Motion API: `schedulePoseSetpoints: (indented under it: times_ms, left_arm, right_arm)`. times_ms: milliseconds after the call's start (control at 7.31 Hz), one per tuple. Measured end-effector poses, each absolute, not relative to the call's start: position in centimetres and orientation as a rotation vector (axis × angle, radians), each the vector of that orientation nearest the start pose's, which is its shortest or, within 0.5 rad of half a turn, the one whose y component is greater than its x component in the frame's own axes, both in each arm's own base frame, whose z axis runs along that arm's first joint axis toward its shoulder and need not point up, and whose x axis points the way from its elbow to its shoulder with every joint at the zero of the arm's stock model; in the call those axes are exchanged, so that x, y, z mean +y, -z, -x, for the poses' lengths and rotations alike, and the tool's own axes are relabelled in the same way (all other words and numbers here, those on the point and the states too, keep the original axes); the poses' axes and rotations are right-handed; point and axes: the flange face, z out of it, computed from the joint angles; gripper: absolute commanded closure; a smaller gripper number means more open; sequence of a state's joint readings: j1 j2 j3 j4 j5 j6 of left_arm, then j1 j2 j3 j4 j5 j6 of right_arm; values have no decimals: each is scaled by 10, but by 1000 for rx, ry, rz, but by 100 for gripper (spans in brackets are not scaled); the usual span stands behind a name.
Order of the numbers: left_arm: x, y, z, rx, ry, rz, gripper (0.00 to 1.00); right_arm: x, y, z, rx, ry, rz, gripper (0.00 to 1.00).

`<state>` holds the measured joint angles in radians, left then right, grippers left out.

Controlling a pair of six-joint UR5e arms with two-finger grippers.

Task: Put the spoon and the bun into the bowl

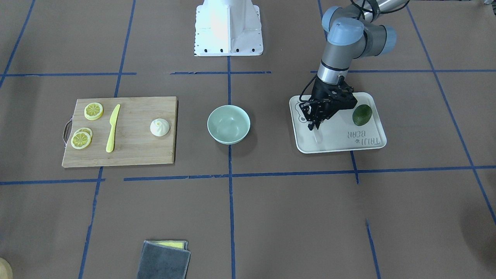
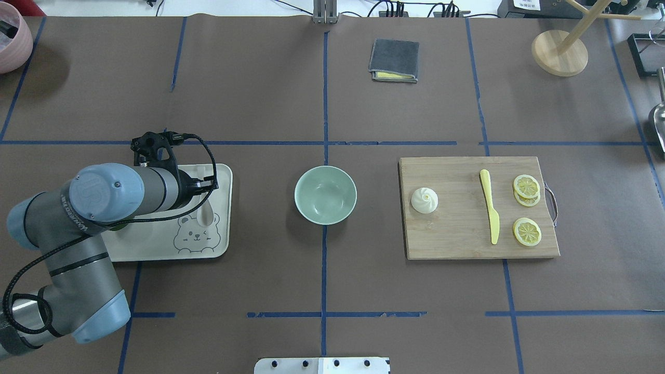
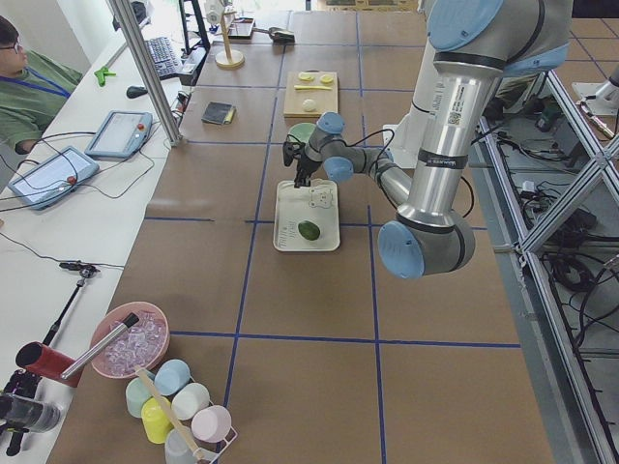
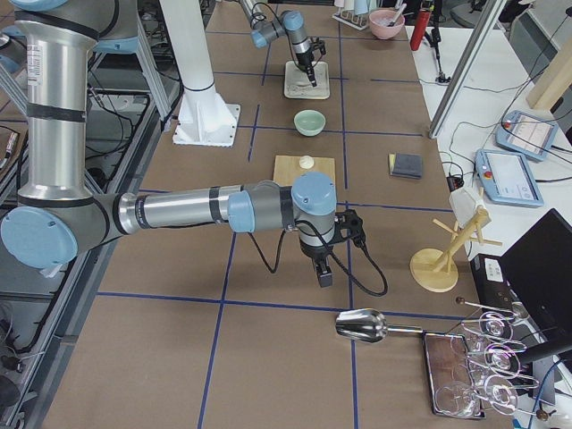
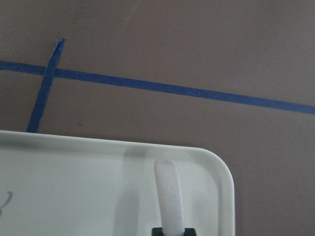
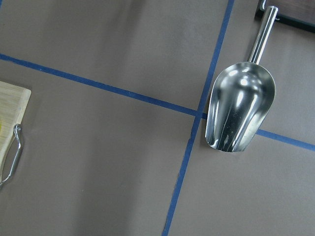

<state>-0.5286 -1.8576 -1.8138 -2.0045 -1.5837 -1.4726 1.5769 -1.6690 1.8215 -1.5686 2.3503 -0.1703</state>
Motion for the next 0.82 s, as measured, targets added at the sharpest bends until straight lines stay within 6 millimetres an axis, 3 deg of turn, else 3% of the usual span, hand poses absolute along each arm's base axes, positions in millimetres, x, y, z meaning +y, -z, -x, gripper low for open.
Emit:
schedulePoseSetpoints:
  times_ms: [137,410,684,821]
  left_arm:
    - [-424,-322,-459,962,525,-274,100]
    - [-442,-255,-492,992,737,-225,100]
    - [-437,-194,-529,978,814,-165,100]
    - [-430,-182,-552,960,814,-155,100]
  right_arm:
    - [-455,-580,-66,-764,216,-216,0]
    - [-455,-580,-66,-764,217,-217,0]
    - [-455,-580,-66,-765,216,-216,0]
    - [-455,-580,-66,-765,216,-216,0]
